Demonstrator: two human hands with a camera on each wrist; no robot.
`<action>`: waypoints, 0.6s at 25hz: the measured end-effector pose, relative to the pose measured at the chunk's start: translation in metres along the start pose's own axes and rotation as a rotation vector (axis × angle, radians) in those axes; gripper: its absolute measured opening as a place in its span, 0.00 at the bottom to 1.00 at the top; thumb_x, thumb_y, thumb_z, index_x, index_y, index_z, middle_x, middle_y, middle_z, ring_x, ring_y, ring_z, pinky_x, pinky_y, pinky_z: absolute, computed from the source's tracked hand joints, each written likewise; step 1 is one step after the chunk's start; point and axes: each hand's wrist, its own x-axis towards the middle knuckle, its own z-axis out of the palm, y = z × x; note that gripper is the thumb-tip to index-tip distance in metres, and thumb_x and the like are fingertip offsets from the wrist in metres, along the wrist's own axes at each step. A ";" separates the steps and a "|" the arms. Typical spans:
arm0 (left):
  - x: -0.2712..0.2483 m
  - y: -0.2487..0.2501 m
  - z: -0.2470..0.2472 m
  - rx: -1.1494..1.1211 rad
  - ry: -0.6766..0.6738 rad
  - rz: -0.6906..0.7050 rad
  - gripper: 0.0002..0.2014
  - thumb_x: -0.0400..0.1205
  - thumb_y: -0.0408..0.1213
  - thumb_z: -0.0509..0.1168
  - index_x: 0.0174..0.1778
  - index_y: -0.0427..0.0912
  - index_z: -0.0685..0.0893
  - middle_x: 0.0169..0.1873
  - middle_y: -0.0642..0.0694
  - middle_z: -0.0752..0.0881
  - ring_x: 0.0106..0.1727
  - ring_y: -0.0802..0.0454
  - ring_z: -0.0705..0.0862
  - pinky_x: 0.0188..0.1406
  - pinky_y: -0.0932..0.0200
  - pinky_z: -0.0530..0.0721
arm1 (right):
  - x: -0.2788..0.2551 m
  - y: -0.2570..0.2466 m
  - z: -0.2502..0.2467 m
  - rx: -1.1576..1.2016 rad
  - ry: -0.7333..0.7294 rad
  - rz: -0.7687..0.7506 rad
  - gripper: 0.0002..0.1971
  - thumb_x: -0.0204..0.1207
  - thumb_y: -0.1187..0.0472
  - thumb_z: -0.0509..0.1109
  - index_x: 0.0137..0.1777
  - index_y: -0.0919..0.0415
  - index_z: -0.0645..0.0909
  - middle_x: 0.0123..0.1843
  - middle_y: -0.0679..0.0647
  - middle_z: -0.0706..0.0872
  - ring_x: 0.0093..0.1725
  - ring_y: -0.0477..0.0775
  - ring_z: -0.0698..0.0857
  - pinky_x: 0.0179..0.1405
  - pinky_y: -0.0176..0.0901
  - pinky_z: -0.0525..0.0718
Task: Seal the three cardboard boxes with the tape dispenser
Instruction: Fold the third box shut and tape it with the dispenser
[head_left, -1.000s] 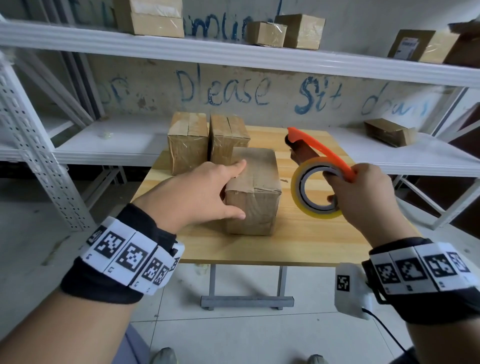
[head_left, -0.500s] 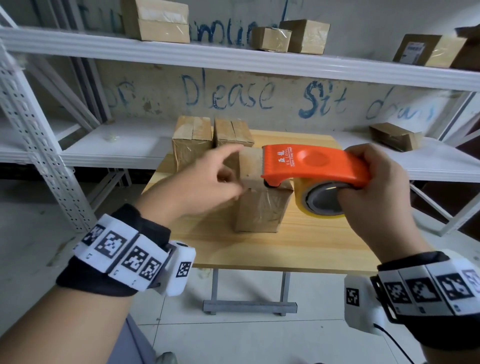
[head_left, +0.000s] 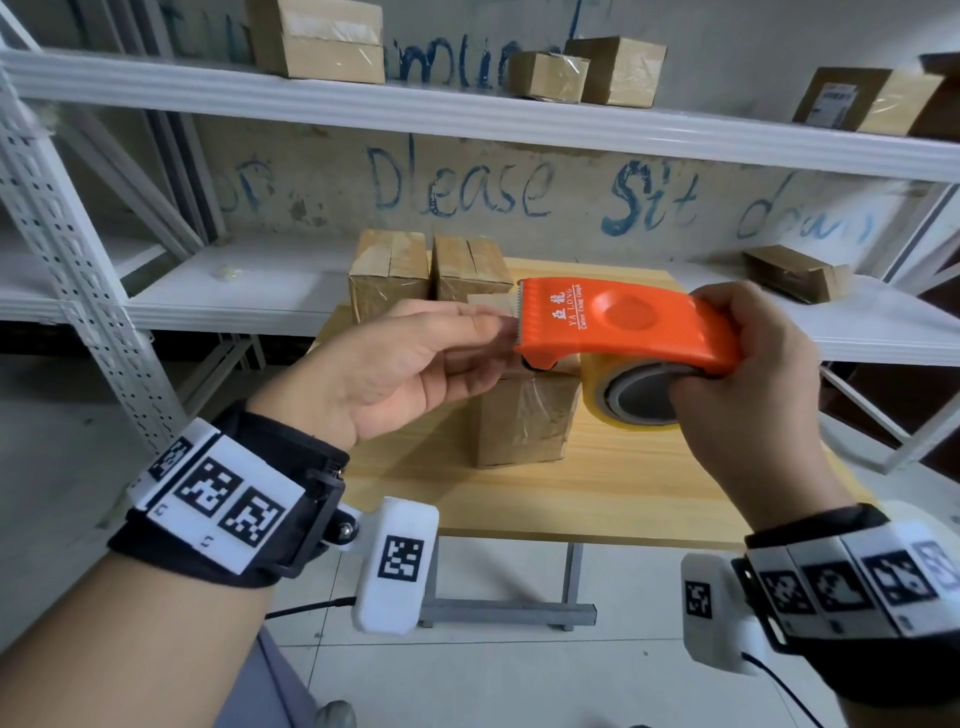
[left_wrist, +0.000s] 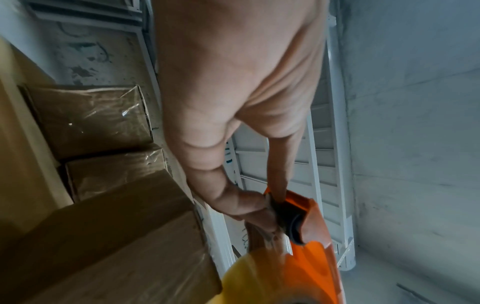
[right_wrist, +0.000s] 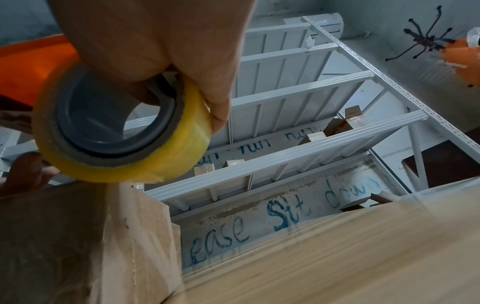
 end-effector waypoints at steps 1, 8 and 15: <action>0.000 0.000 0.001 -0.015 0.027 0.009 0.20 0.71 0.32 0.69 0.58 0.29 0.86 0.43 0.40 0.93 0.40 0.53 0.92 0.39 0.66 0.89 | 0.000 0.001 0.001 0.000 0.003 0.006 0.23 0.58 0.78 0.70 0.53 0.60 0.80 0.44 0.52 0.83 0.44 0.52 0.79 0.39 0.37 0.74; -0.002 0.004 0.009 -0.049 0.131 -0.051 0.21 0.65 0.29 0.71 0.56 0.31 0.86 0.34 0.41 0.92 0.30 0.56 0.91 0.24 0.72 0.82 | 0.001 -0.002 0.000 0.001 0.002 -0.034 0.23 0.58 0.77 0.70 0.53 0.59 0.80 0.45 0.53 0.83 0.45 0.55 0.79 0.39 0.40 0.73; -0.002 0.014 0.004 0.090 0.338 0.041 0.29 0.56 0.26 0.77 0.38 0.47 0.63 0.36 0.39 0.92 0.36 0.45 0.94 0.14 0.70 0.69 | 0.007 0.005 -0.002 -0.072 -0.064 -0.101 0.23 0.57 0.78 0.69 0.53 0.61 0.80 0.44 0.52 0.81 0.42 0.48 0.76 0.39 0.20 0.70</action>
